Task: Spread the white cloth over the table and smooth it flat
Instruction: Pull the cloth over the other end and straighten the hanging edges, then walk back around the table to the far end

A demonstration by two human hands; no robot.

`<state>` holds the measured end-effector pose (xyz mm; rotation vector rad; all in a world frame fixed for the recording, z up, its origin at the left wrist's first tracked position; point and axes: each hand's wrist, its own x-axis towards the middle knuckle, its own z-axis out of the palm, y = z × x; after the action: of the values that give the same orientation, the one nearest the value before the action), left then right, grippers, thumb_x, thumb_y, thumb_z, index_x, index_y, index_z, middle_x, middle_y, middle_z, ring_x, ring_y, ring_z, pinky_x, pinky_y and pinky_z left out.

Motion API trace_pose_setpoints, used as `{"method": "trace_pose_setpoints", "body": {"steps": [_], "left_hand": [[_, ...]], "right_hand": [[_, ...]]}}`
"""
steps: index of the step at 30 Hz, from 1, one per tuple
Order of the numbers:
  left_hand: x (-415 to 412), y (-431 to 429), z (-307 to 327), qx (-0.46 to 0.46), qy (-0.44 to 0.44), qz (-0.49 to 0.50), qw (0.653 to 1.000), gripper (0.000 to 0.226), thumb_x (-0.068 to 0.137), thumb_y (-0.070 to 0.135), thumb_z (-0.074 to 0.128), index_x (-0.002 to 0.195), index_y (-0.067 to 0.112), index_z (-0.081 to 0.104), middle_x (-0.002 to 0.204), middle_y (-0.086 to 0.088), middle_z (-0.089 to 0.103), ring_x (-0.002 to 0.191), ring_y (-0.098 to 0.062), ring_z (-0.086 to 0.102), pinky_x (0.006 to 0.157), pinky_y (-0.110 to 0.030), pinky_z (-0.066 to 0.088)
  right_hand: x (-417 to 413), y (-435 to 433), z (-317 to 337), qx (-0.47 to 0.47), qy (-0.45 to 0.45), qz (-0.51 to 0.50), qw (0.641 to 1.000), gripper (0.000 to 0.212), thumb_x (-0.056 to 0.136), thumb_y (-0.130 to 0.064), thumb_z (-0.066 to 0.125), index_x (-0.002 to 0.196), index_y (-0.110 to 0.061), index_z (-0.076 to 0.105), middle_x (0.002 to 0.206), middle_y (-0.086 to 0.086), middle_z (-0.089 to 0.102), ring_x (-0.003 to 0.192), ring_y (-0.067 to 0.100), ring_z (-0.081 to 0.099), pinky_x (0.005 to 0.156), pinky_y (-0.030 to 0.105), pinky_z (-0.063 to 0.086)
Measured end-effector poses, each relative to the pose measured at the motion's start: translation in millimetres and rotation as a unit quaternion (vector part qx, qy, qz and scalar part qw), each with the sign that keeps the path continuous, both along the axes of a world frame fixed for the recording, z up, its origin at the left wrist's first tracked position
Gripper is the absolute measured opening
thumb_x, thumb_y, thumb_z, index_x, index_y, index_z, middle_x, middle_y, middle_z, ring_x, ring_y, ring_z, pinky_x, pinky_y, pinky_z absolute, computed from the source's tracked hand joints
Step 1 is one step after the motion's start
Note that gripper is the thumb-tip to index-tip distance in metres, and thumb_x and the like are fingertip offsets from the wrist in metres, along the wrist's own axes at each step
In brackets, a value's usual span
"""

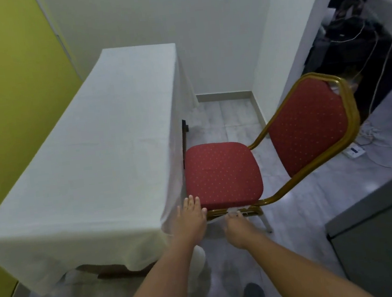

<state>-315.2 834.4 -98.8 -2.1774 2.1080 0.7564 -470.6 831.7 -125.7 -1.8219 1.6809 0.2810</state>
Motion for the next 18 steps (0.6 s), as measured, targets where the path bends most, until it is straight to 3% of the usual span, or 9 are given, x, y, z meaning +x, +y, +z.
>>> {"method": "trace_pose_setpoints", "body": {"steps": [8, 12, 18], "left_hand": [[-48.3, -14.3, -13.4, 0.1, -0.04, 0.001, 0.994, 0.056, 0.104, 0.035, 0.014, 0.152, 0.008, 0.004, 0.16, -0.011, 0.001, 0.148, -0.025, -0.001, 0.118, -0.046, 0.0], [-84.0, -31.3, -12.6, 0.133, -0.045, 0.001, 0.99, 0.057, 0.103, 0.036, 0.015, 0.152, 0.007, 0.003, 0.16, -0.011, -0.001, 0.148, -0.025, -0.003, 0.119, -0.048, 0.0], [-143.1, -48.5, -11.2, 0.148, -0.055, -0.039, 0.987, 0.054, 0.103, 0.029, 0.017, 0.152, 0.007, 0.006, 0.16, -0.015, 0.001, 0.148, -0.029, -0.001, 0.118, -0.05, 0.004]], "right_hand": [[-57.6, -31.9, 17.8, 0.025, 0.025, 0.032, 0.999, 0.053, 0.101, -0.016, 0.031, 0.151, -0.01, 0.016, 0.16, 0.009, 0.012, 0.147, 0.029, 0.009, 0.118, 0.044, 0.012], [-95.4, -53.9, 21.1, 0.048, 0.036, 0.07, 0.996, 0.052, 0.101, -0.02, 0.028, 0.151, -0.008, 0.018, 0.16, 0.008, 0.011, 0.147, 0.031, 0.005, 0.119, 0.048, 0.01], [-158.3, -72.6, 28.6, 0.065, 0.026, 0.034, 0.997, 0.042, 0.1, -0.022, 0.03, 0.137, -0.004, 0.042, 0.145, 0.015, 0.037, 0.134, 0.035, 0.032, 0.111, 0.047, 0.03]]}}
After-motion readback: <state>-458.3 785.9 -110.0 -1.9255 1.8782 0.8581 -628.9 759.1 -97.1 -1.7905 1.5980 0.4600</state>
